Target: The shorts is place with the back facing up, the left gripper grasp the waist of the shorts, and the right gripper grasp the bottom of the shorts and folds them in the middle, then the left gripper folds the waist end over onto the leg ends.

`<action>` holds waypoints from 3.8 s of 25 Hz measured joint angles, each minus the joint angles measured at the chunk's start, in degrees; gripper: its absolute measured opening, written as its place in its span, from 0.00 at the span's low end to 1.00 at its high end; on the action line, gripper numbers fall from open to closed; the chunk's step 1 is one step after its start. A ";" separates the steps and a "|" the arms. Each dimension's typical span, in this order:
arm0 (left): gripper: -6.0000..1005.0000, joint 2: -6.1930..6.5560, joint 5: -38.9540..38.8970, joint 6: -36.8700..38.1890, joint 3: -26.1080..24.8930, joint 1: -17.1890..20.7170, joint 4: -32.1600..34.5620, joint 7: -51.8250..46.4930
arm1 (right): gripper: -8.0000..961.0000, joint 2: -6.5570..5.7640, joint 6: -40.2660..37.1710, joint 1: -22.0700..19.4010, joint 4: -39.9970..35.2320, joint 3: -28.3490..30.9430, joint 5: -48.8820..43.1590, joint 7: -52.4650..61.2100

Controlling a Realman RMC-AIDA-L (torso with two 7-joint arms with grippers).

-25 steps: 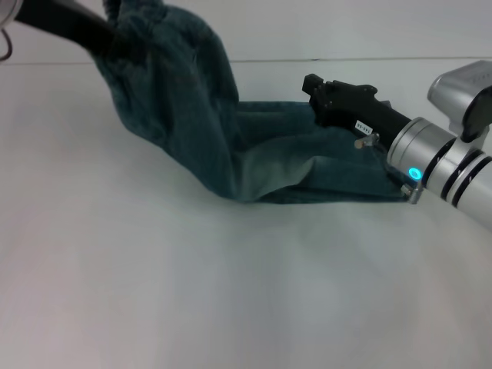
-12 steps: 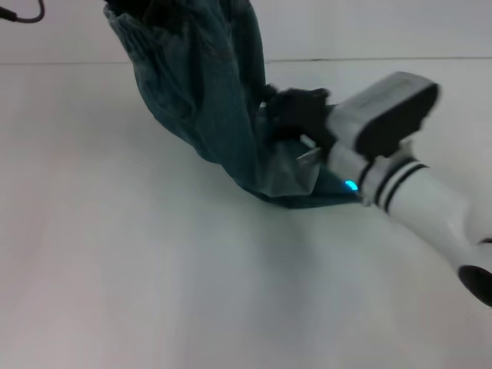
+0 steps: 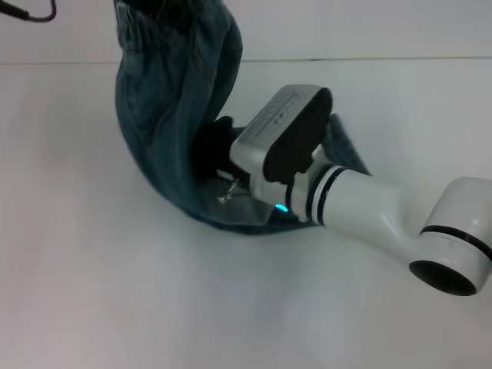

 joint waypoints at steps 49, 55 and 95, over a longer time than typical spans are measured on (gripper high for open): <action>0.37 -1.34 -26.36 -41.24 32.59 7.25 -32.26 6.47 | 0.02 -2.01 -30.25 -20.83 -34.01 3.77 8.53 39.85; 0.69 -1.17 -32.23 -41.22 30.79 13.03 -27.64 10.76 | 0.05 -2.25 -29.79 -20.69 -35.37 -2.84 8.56 44.54; 0.95 -0.72 -30.31 -4.06 -10.80 36.30 -27.39 34.11 | 1.00 -4.40 -64.35 -27.24 -79.93 -30.83 -27.97 90.88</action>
